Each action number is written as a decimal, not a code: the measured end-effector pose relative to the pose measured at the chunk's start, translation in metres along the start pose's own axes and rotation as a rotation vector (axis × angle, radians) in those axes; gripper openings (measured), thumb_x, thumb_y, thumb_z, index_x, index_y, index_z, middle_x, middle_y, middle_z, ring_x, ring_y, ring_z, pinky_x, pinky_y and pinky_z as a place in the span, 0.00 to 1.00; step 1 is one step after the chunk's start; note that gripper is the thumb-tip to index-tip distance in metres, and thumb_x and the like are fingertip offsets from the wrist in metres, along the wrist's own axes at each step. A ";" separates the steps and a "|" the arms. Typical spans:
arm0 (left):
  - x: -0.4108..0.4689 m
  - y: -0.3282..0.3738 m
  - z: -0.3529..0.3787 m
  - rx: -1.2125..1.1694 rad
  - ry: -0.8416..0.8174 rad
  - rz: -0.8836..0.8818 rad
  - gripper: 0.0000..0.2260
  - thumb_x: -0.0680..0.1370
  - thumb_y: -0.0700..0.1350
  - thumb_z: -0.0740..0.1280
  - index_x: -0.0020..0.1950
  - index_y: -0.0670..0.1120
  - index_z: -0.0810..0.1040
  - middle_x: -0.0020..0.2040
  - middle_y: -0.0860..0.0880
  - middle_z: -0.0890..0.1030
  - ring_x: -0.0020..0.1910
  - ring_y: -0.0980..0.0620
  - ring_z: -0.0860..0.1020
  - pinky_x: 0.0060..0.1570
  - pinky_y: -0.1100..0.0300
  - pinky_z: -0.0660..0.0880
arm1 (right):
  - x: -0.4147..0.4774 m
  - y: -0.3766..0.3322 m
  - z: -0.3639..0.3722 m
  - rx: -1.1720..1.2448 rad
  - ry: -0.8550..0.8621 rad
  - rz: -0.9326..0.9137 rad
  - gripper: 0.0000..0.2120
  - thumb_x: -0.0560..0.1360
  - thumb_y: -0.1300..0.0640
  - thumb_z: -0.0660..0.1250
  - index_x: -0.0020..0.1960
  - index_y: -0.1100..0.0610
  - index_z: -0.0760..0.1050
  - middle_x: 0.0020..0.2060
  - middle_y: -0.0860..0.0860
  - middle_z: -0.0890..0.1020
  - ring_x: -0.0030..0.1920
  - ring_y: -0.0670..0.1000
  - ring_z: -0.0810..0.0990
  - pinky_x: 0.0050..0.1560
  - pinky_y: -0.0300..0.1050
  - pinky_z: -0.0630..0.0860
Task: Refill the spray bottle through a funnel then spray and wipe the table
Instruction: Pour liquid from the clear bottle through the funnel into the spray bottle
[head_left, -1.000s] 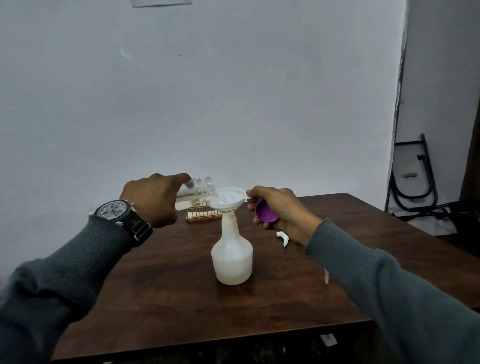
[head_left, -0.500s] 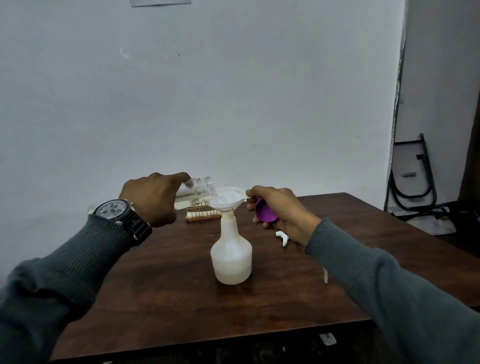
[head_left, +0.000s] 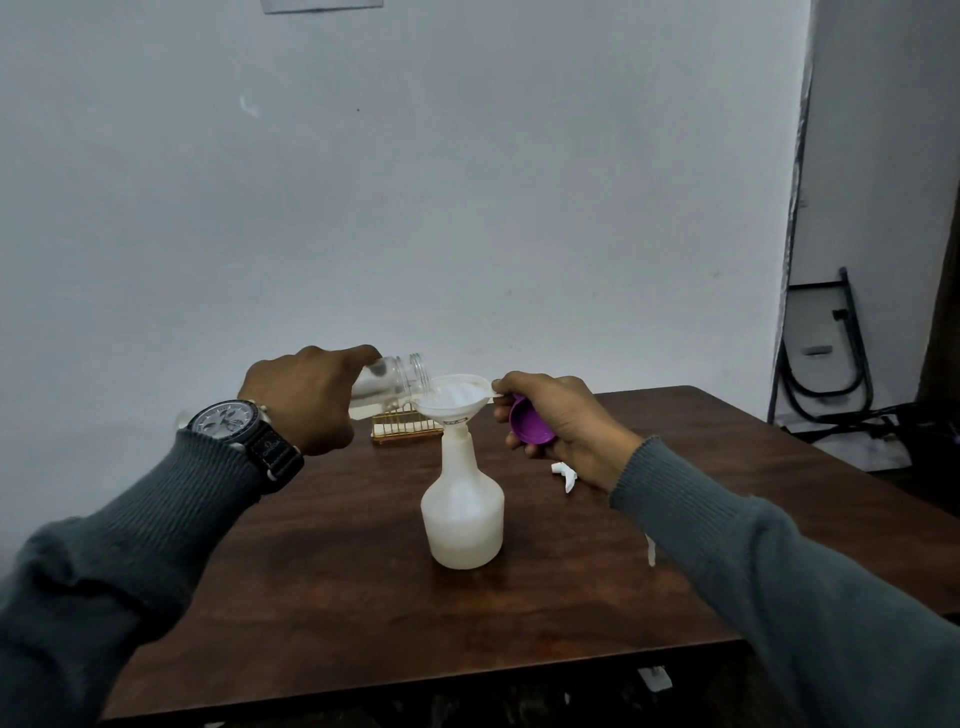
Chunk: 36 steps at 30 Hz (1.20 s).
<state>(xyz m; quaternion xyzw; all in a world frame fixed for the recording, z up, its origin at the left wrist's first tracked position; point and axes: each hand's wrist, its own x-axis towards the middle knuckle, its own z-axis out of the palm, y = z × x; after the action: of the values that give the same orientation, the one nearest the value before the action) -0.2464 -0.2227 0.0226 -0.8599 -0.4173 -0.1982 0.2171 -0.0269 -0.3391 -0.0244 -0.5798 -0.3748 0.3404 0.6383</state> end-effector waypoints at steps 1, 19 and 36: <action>0.000 0.000 0.000 0.001 -0.001 0.000 0.28 0.72 0.44 0.68 0.68 0.65 0.68 0.44 0.55 0.77 0.41 0.50 0.78 0.34 0.61 0.69 | 0.000 0.000 0.000 -0.001 0.000 0.000 0.07 0.75 0.55 0.72 0.46 0.60 0.81 0.32 0.52 0.84 0.26 0.53 0.77 0.25 0.39 0.69; -0.002 0.002 -0.002 0.028 0.012 -0.007 0.28 0.73 0.44 0.69 0.69 0.64 0.68 0.42 0.55 0.74 0.40 0.50 0.77 0.30 0.62 0.65 | -0.001 -0.001 0.001 -0.005 0.006 -0.001 0.08 0.75 0.55 0.72 0.46 0.60 0.82 0.33 0.52 0.85 0.27 0.53 0.78 0.26 0.40 0.69; -0.002 0.002 -0.003 0.028 0.014 -0.001 0.29 0.72 0.43 0.68 0.70 0.64 0.68 0.41 0.55 0.74 0.39 0.50 0.76 0.31 0.61 0.65 | -0.002 0.000 0.000 -0.007 0.005 -0.002 0.07 0.75 0.55 0.72 0.45 0.60 0.81 0.33 0.52 0.84 0.26 0.53 0.77 0.26 0.40 0.70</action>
<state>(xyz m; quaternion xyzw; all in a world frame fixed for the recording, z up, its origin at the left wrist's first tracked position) -0.2464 -0.2268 0.0233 -0.8553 -0.4189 -0.1984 0.2317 -0.0282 -0.3411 -0.0241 -0.5824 -0.3751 0.3369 0.6376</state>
